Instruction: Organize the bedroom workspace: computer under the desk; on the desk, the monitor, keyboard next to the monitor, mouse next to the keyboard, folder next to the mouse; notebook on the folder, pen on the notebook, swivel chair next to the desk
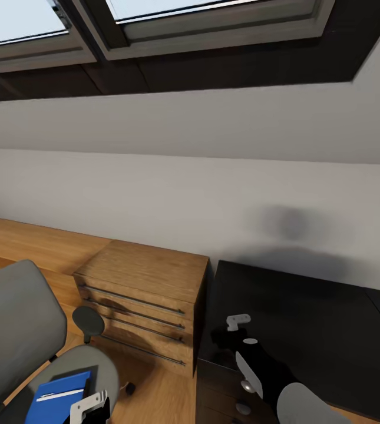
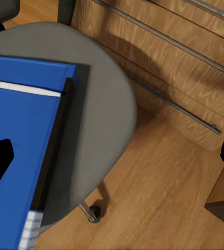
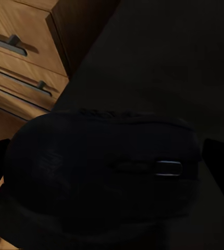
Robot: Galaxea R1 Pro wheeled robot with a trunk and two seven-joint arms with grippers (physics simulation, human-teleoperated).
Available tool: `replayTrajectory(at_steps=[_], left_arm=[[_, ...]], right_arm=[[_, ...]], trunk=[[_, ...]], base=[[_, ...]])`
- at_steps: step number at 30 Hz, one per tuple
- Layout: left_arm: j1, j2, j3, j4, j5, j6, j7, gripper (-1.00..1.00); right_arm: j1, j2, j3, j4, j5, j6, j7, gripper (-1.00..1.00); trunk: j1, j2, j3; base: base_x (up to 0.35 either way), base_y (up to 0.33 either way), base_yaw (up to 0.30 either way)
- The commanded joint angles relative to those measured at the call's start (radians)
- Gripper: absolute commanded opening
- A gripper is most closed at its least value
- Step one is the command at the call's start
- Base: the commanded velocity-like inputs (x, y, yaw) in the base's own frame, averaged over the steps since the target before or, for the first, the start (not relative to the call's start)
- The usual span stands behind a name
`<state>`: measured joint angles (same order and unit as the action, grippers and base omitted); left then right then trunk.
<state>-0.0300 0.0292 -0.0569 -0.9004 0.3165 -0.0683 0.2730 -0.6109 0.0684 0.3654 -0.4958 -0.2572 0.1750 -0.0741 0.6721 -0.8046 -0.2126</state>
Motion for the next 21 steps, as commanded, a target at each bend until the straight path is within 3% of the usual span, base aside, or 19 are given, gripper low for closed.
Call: replayTrajectory(at_steps=[1,15,21], left_arm=[[-0.001,0.002,-0.006,0.000,0.010,-0.005,0.008,1.00],[-0.001,0.002,-0.005,0.001,0.011,-0.005,0.008,1.00],[-0.001,0.003,-0.001,0.001,0.012,-0.005,0.008,1.00]], right_arm=[[-0.001,-0.001,0.007,-0.002,-0.010,0.004,-0.008,-1.00],[-0.001,0.005,0.007,-0.001,-0.008,0.014,-0.009,-1.00],[-0.001,0.005,0.008,-0.001,-0.009,0.016,-0.012,-1.00]], trunk=[[0.004,-0.008,-0.005],[0.058,-0.106,-0.049],[0.058,-0.106,-0.049]], base=[[0.000,0.000,0.000],[0.000,0.000,0.000],[0.000,0.000,0.000]])
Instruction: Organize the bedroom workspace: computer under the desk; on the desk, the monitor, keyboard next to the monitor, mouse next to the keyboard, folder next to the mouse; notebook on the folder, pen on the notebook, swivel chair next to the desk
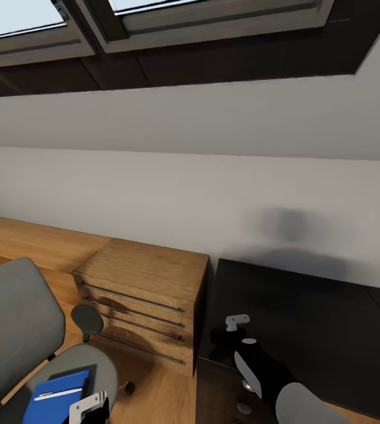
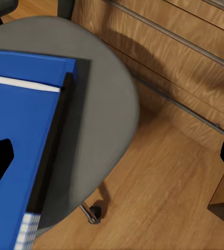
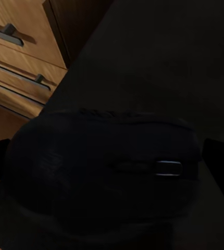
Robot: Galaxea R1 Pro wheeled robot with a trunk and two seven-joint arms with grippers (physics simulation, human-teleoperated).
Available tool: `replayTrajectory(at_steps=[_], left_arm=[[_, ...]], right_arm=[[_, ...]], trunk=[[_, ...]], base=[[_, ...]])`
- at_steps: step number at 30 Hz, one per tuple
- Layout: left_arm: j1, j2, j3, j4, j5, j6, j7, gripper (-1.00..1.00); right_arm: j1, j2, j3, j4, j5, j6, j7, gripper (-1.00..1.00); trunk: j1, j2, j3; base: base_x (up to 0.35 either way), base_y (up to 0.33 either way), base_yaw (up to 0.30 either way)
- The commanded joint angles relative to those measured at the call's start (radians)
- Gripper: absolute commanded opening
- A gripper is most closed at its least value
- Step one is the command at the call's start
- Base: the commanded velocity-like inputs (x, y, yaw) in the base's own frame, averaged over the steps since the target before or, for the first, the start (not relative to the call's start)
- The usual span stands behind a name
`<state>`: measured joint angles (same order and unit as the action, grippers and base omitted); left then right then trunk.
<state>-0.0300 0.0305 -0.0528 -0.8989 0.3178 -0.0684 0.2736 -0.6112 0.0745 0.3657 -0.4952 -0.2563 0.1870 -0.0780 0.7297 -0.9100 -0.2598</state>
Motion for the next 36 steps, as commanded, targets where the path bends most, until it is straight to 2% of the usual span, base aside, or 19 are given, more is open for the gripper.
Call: replayTrajectory(at_steps=[1,26,27,36], left_arm=[[-0.001,0.002,-0.005,0.000,0.010,-0.005,0.007,1.00],[-0.001,0.002,-0.004,0.000,0.010,-0.007,0.006,1.00],[-0.001,0.002,-0.004,0.000,0.010,-0.007,0.006,1.00],[-0.001,0.003,-0.004,0.000,0.010,-0.007,0.006,1.00]], right_arm=[[-0.001,-0.001,0.007,-0.002,-0.010,0.005,-0.009,-1.00],[-0.001,-0.001,0.007,-0.002,-0.011,0.005,-0.009,-1.00],[-0.001,-0.001,0.007,-0.002,-0.011,0.005,-0.009,1.00],[-0.001,-0.001,0.008,-0.002,-0.012,0.003,-0.009,1.00]], trunk=[[0.000,-0.001,-0.001],[0.000,-0.001,-0.001],[0.000,-0.001,-0.001],[-0.004,0.006,0.002]], base=[[0.000,0.000,0.000],[0.000,0.000,0.000],[0.000,0.000,0.000],[0.000,0.000,0.000]])
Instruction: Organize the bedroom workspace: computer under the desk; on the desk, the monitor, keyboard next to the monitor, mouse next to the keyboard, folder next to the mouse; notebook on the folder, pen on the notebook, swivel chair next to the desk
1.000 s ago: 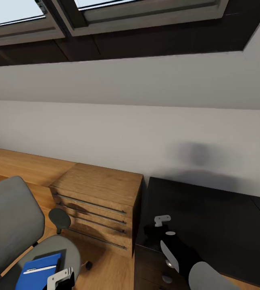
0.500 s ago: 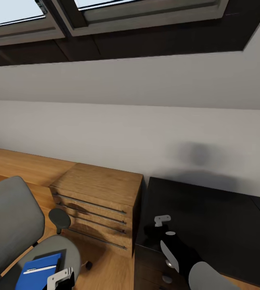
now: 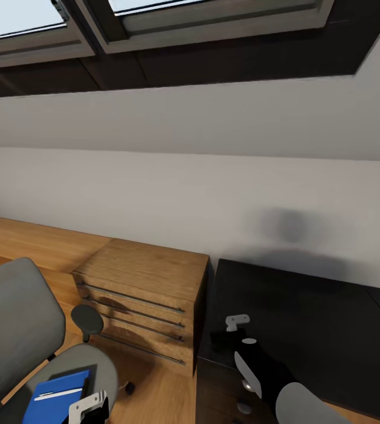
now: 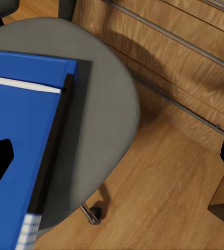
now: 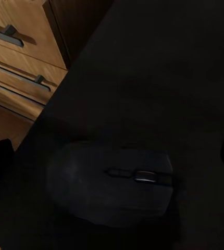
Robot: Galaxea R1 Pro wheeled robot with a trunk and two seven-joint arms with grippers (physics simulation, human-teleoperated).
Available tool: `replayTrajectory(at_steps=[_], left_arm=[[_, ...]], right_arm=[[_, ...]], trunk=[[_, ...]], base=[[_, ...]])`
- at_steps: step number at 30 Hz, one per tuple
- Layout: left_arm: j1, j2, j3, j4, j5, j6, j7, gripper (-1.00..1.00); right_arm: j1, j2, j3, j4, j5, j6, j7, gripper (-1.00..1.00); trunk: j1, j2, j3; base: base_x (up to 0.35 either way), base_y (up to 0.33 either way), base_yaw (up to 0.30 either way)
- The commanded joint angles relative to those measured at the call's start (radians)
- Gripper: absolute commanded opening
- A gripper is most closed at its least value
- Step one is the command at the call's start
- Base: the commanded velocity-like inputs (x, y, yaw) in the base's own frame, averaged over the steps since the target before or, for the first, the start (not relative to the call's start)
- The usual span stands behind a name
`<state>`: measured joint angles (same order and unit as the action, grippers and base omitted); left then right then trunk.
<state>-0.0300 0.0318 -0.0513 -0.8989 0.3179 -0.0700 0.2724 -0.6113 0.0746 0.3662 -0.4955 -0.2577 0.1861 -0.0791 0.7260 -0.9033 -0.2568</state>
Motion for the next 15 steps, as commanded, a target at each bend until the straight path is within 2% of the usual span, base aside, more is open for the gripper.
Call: replayTrajectory(at_steps=[1,15], left_arm=[[-0.001,0.001,-0.005,0.000,0.010,-0.005,0.007,1.00],[-0.001,0.002,-0.005,0.003,0.010,-0.004,0.007,1.00]], right_arm=[[-0.001,-0.001,0.008,-0.002,-0.010,0.004,-0.008,1.00],[-0.001,-0.004,0.006,-0.012,-0.010,-0.004,-0.012,1.00]], trunk=[[-0.004,0.006,0.002],[-0.057,0.104,0.046]], base=[[0.000,0.000,0.000],[0.000,0.000,0.000]])
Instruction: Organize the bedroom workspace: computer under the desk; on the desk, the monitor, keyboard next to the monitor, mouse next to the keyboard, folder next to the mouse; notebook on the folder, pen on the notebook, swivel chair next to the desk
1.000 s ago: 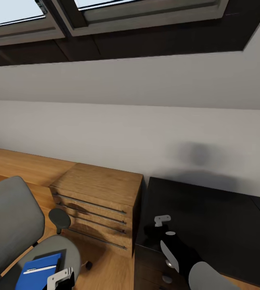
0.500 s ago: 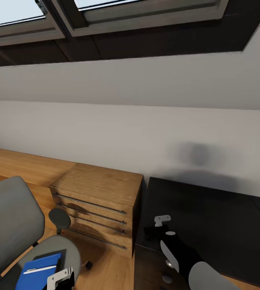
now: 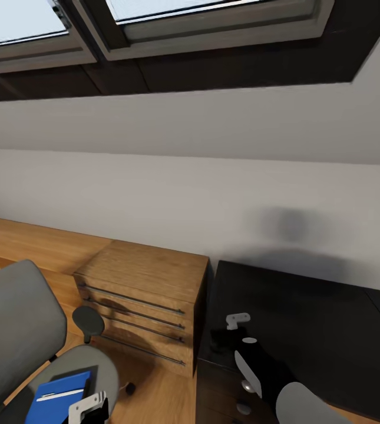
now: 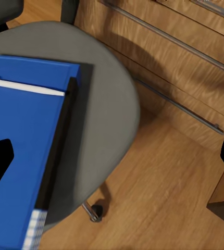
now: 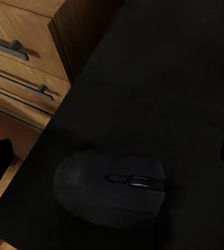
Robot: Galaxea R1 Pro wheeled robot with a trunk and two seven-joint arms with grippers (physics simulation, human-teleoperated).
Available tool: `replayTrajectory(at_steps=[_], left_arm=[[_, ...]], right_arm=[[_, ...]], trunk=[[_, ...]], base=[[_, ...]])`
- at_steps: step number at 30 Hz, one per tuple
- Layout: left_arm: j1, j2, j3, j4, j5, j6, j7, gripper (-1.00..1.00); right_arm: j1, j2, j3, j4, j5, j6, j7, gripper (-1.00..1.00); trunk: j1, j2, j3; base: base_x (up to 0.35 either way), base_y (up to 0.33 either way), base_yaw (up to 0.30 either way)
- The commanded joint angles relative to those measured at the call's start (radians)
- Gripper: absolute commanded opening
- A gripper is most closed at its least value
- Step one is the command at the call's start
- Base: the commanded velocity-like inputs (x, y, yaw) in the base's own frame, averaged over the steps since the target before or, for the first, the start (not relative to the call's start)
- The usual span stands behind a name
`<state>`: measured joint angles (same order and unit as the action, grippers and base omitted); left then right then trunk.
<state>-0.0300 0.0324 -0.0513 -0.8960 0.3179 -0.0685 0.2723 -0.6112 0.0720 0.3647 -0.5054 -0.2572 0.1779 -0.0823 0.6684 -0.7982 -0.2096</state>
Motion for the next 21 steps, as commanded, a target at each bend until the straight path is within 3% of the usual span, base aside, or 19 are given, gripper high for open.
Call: replayTrajectory(at_steps=[1,5,11,12,14,21], left_arm=[[-0.001,0.002,-0.005,0.000,0.010,-0.005,0.007,1.00],[-0.001,0.003,-0.005,0.000,0.011,-0.005,0.007,1.00],[-0.001,0.004,-0.005,0.000,0.012,-0.006,0.007,1.00],[-0.001,0.005,-0.005,0.000,0.011,-0.005,0.007,1.00],[-0.001,0.005,-0.006,0.001,0.011,-0.005,0.006,1.00],[-0.001,0.006,-0.006,0.003,0.012,-0.006,0.005,1.00]], right_arm=[[-0.001,-0.001,0.005,-0.030,-0.011,0.006,-0.022,1.00],[0.000,-0.002,0.003,-0.107,-0.017,0.019,-0.088,1.00],[0.004,-0.001,0.003,-0.230,-0.032,0.081,-0.238,1.00],[0.012,0.000,0.003,-0.301,-0.045,0.106,-0.303,1.00],[0.062,0.000,0.006,-0.402,-0.057,0.131,-0.358,1.00],[0.087,0.000,0.009,-0.437,-0.061,0.137,-0.375,1.00]], trunk=[[-0.004,0.006,0.002],[-0.019,0.034,0.014],[-0.019,0.034,0.014],[-0.019,0.034,0.014],[-0.019,0.034,0.014],[-0.019,0.034,0.014]], base=[[0.000,0.000,0.000],[0.000,0.000,0.000],[0.000,0.000,0.000],[0.000,0.000,0.000],[0.000,0.000,0.000],[0.000,0.000,0.000]])
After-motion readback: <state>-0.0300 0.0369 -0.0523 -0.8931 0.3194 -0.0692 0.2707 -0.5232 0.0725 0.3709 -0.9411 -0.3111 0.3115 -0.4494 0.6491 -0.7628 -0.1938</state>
